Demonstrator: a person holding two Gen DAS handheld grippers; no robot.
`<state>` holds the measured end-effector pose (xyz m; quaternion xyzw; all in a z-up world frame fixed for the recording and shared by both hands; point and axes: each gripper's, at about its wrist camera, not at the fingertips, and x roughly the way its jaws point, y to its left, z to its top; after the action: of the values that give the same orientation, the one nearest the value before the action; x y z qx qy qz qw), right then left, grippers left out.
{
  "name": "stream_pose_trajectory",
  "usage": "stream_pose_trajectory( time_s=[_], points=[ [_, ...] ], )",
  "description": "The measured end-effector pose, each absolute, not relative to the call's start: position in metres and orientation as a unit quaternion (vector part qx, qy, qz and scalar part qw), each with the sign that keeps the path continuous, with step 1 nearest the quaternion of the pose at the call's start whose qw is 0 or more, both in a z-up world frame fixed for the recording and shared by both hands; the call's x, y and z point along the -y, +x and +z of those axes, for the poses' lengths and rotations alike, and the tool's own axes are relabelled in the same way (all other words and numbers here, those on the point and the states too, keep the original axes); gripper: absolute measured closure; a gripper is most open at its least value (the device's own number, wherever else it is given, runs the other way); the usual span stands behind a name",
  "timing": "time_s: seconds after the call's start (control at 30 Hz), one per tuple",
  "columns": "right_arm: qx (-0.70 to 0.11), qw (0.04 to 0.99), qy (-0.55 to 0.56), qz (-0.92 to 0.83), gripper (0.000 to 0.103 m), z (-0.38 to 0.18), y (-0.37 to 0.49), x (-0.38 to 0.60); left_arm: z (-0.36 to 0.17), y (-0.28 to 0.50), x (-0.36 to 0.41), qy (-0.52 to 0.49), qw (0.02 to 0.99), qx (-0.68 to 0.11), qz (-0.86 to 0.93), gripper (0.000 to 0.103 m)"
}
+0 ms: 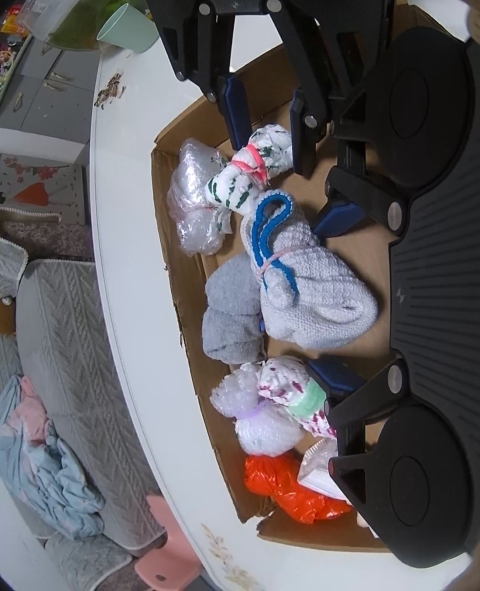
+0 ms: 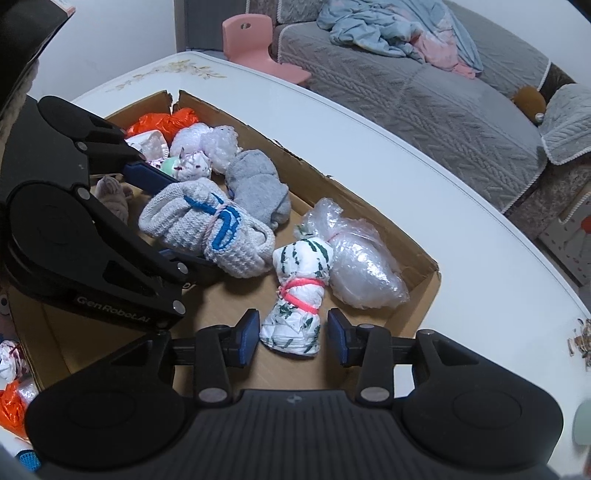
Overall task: Organize objects
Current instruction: 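Carry both bundles over the box and lower them beside the other bundles, then open both grippers and lift them away from the box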
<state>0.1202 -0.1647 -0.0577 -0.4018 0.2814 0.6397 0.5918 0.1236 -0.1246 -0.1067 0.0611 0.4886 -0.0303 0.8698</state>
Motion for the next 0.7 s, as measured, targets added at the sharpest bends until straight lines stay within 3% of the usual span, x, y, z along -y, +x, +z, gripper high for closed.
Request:
stream_pose_trajectory(
  time_s=[0.17, 0.63, 0.7],
  points=[
    [-0.279, 0.601, -0.399, 0.634, 0.054, -0.053, 0.124, 0.167, -0.104, 0.121, 0.121, 0.054, 0.869, -0.491, -0.027, 0.018],
    [-0.275, 0.626, -0.394, 0.614, 0.048, -0.036, 0.115, 0.171, -0.084, 0.112, 0.114, 0.022, 0.86, -0.51, 0.008, 0.012],
    [-0.273, 0.629, -0.395, 0.611, 0.042, -0.033, 0.112, 0.174, -0.077, 0.108, 0.112, 0.013, 0.862, -0.507, 0.01, 0.008]
  ],
)
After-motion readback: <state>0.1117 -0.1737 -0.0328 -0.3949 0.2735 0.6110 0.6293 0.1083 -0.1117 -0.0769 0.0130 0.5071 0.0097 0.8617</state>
